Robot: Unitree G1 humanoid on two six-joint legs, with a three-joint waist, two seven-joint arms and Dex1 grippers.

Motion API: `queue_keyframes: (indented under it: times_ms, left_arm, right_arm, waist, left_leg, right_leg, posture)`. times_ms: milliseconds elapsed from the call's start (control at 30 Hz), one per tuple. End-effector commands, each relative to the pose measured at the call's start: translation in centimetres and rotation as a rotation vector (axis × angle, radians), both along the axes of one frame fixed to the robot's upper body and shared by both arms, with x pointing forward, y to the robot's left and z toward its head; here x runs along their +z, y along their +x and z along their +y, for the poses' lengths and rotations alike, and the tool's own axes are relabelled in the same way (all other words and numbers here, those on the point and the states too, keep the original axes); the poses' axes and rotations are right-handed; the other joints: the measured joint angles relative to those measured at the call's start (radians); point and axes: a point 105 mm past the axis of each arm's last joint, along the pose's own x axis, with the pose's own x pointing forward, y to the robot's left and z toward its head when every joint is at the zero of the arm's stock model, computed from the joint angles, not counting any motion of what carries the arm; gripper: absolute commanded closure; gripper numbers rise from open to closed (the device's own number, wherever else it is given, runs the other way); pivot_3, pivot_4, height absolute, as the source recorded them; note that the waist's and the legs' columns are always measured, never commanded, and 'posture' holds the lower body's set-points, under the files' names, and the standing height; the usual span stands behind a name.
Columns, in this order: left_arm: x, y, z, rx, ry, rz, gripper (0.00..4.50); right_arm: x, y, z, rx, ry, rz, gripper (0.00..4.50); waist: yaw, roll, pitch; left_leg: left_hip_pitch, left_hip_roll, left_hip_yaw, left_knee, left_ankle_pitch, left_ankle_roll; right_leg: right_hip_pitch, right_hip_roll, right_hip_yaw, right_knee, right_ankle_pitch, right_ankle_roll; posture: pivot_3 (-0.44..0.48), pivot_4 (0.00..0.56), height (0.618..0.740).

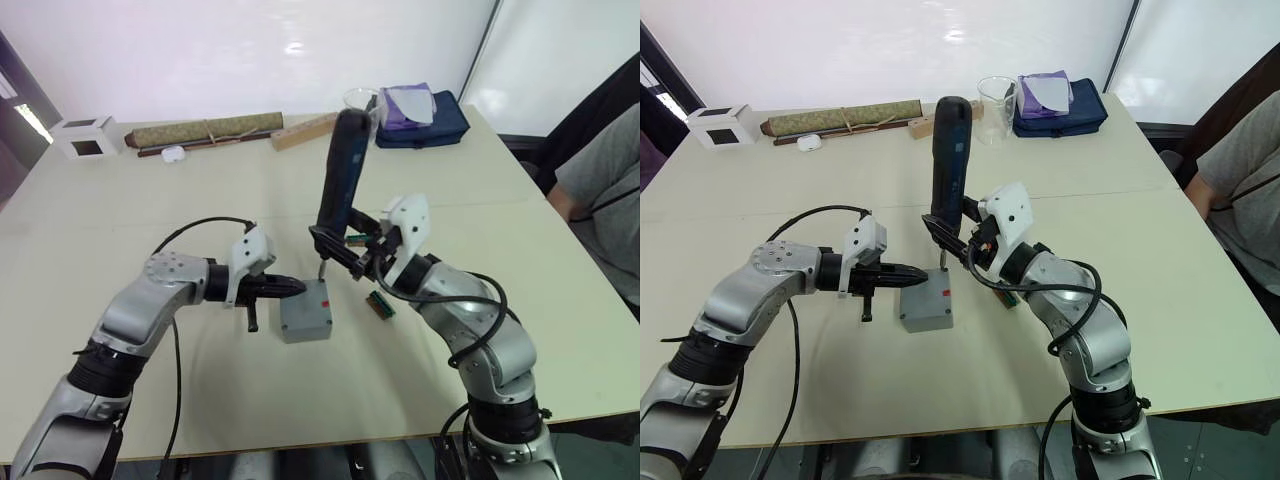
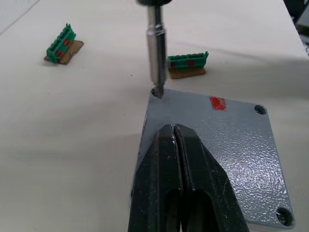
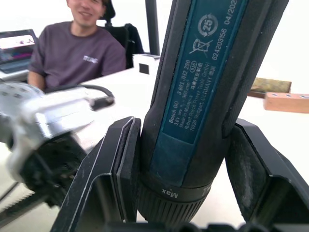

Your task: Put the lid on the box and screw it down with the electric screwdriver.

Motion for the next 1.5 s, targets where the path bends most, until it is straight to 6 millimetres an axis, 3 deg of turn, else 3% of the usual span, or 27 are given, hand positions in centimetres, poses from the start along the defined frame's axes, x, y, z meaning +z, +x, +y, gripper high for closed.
queue_keyframes:
  times_ms: [33,433,733,867,1033,1500]
  left_arm:
    - [-1.1,-0.2,0.4,0.005,0.04,0.031,4.5]
    - [-1.7,-0.3,0.3,-0.021,0.056,0.049,4.5]
    - [-2.9,-0.9,0.1,-0.045,0.098,0.057,4.5]
    - [-2.9,-1.1,-0.1,-0.049,0.091,0.06,4.5]
    - [-3.0,-1.3,-0.1,-0.05,0.089,0.063,4.5]
    - [-3.1,-1.2,-0.4,-0.052,0.079,0.064,4.5]
  right_arm:
    - [0.8,-0.5,0.1,0.01,-0.001,-0.079,2.32]
    - [-1.3,-0.2,-0.1,0.029,-0.113,-0.055,2.32]
    - [-5.1,0.2,0.1,0.001,-0.248,0.049,2.32]
    - [-5.6,0.5,0.4,-0.01,-0.26,0.067,2.32]
    - [-6.4,0.4,0.7,0.001,-0.27,0.086,2.32]
    - [-7.9,0.3,0.3,-0.011,-0.279,0.159,2.32]
  waist:
    - [-0.001,0.0,0.0]
    - [-0.001,-0.001,-0.001]
    - [-0.001,-0.001,-0.012]
    - [0.0,-0.002,-0.022]
    - [-0.001,-0.004,-0.027]
    - [0.0,-0.004,-0.034]
  left_leg:
    - [0.0,0.0,0.0,0.0,0.0,0.0]
    - [0.01,0.0,0.0,0.0,0.0,0.0]
    - [0.014,0.0,0.0,-0.001,-0.001,0.001]
    - [0.018,0.0,0.0,-0.001,-0.001,0.002]
    - [0.034,0.0,0.001,-0.014,-0.002,0.002]
    - [0.034,0.001,0.0,-0.015,-0.002,0.002]
  right_leg:
    - [0.0,0.0,0.0,0.0,0.0,0.0]
    - [0.01,0.0,0.0,-0.001,0.0,0.0]
    - [0.014,0.0,0.0,-0.001,-0.001,0.0]
    - [0.018,0.0,0.0,-0.002,-0.003,-0.003]
    - [0.032,0.0,0.001,-0.011,-0.008,-0.006]
    - [0.032,0.0,0.0,-0.012,-0.008,-0.006]
  posture:
    - [0.0,0.15,0.74]
    - [0.0,0.15,0.74]
    - [0.0,0.15,0.74]
    - [0.0,0.15,0.74]
    - [0.0,0.15,0.74]
    - [0.0,0.15,0.74]
